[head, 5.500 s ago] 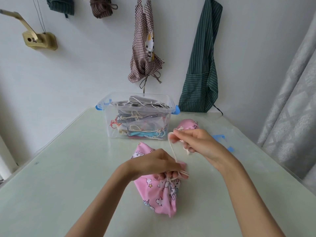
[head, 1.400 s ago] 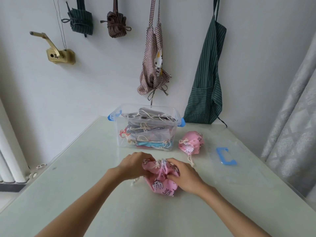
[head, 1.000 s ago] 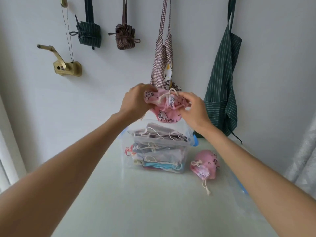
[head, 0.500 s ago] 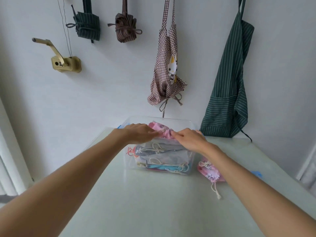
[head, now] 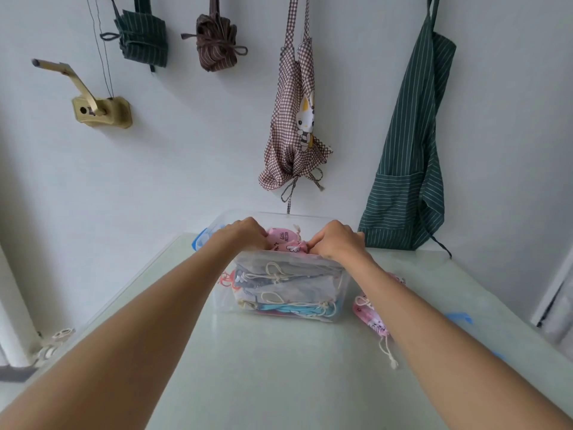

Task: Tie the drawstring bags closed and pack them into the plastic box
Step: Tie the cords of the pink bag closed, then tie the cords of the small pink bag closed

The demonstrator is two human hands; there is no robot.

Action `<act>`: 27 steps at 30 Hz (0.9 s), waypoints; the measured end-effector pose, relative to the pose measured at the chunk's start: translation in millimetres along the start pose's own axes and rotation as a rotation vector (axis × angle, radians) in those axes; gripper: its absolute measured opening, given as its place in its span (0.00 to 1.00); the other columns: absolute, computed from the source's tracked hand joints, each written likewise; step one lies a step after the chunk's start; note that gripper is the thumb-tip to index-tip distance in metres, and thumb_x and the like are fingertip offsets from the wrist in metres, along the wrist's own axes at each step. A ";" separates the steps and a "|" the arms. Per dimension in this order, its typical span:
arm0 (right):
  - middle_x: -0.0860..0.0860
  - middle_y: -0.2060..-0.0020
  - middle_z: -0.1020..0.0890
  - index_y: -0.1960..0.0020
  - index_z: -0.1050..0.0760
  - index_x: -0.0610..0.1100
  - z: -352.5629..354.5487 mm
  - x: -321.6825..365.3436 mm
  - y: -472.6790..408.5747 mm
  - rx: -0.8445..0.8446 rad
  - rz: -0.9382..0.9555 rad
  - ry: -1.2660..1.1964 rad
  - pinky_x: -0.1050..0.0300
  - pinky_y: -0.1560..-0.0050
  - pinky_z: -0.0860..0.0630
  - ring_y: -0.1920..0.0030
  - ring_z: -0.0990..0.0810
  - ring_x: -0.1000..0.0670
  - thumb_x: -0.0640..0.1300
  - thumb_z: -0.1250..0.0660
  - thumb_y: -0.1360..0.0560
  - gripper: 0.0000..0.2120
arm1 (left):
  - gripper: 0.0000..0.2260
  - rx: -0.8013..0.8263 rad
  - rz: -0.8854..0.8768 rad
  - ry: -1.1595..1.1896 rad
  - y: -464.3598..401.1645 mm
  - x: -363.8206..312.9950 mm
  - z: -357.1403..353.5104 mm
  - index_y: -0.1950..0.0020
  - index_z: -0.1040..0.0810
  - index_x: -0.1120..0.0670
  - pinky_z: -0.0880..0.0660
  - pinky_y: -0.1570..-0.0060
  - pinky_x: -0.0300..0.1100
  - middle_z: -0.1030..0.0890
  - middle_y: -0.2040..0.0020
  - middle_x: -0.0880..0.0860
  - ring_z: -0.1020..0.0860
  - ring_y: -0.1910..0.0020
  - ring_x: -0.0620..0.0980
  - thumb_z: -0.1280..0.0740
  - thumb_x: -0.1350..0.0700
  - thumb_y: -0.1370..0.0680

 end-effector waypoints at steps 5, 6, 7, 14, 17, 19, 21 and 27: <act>0.51 0.49 0.17 0.46 0.18 0.52 1.3 8.0 0.9 0.074 0.081 0.059 0.51 0.41 0.37 0.45 0.24 0.47 0.51 0.33 0.27 0.11 | 0.23 -0.029 0.045 -0.064 1.2 -3.0 3.0 0.34 0.27 0.50 0.31 0.45 0.46 0.24 0.37 0.54 0.26 0.40 0.57 0.44 0.39 0.22; 0.51 0.49 0.17 0.47 0.18 0.53 5.2 8.7 5.4 0.093 0.124 0.029 0.51 0.41 0.35 0.45 0.24 0.46 0.52 0.33 0.27 0.11 | 0.21 -0.101 0.039 -0.037 5.8 -5.7 7.9 0.35 0.26 0.50 0.31 0.48 0.45 0.22 0.39 0.54 0.25 0.41 0.57 0.44 0.40 0.21; 0.51 0.49 0.17 0.46 0.18 0.53 11.0 8.1 10.9 0.098 0.168 -0.008 0.51 0.41 0.33 0.45 0.24 0.46 0.52 0.33 0.26 0.11 | 0.19 -0.185 0.025 -0.006 12.7 -9.1 14.8 0.36 0.24 0.50 0.31 0.50 0.44 0.20 0.41 0.54 0.24 0.43 0.56 0.43 0.41 0.21; 0.56 0.38 0.22 0.38 0.24 0.54 45.6 -32.8 58.3 -0.037 0.328 -0.184 0.47 0.30 0.37 0.35 0.27 0.51 0.48 0.35 0.24 0.15 | 0.17 -0.548 -0.140 0.015 66.8 -36.6 54.2 0.34 0.26 0.50 0.32 0.40 0.48 0.22 0.38 0.52 0.28 0.37 0.54 0.35 0.52 0.23; 0.56 0.40 0.21 0.40 0.23 0.54 51.8 -74.6 75.9 -0.203 0.244 -0.223 0.53 0.36 0.30 0.38 0.25 0.53 0.42 0.37 0.24 0.15 | 0.13 -0.731 -0.279 0.105 97.3 -63.5 60.8 0.40 0.22 0.50 0.32 0.43 0.45 0.21 0.39 0.49 0.27 0.40 0.52 0.35 0.56 0.24; 0.54 0.40 0.21 0.38 0.25 0.53 42.0 -109.3 84.2 -0.249 0.103 -0.176 0.55 0.41 0.28 0.39 0.25 0.50 0.42 0.37 0.25 0.17 | 0.10 -0.815 -0.387 0.188 117.0 -84.6 54.2 0.47 0.19 0.50 0.31 0.53 0.41 0.19 0.46 0.48 0.26 0.48 0.50 0.35 0.58 0.25; 0.50 0.36 0.24 0.33 0.29 0.51 13.5 -137.7 88.8 -0.131 0.005 -0.095 0.53 0.41 0.29 0.37 0.27 0.46 0.46 0.35 0.26 0.21 | 0.08 -0.762 -0.484 0.255 125.7 -107.4 30.8 0.51 0.18 0.51 0.29 0.61 0.40 0.19 0.51 0.48 0.25 0.54 0.47 0.34 0.59 0.26; 0.55 0.47 0.17 0.48 0.19 0.52 -43.3 -156.3 111.2 0.040 0.044 -0.078 0.56 0.42 0.29 0.46 0.20 0.50 0.47 0.35 0.25 0.09 | 0.21 -0.139 -0.482 0.102 107.1 -151.5 -84.8 0.34 0.26 0.50 0.25 0.45 0.50 0.24 0.35 0.52 0.24 0.39 0.55 0.40 0.65 0.24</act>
Point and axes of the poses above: each hand's wrist, its own y-axis away from the middle knuckle, its own z-axis out of the back of the hand, x = y × z, the point moved 8 cm from there along -y, towards the middle knuckle
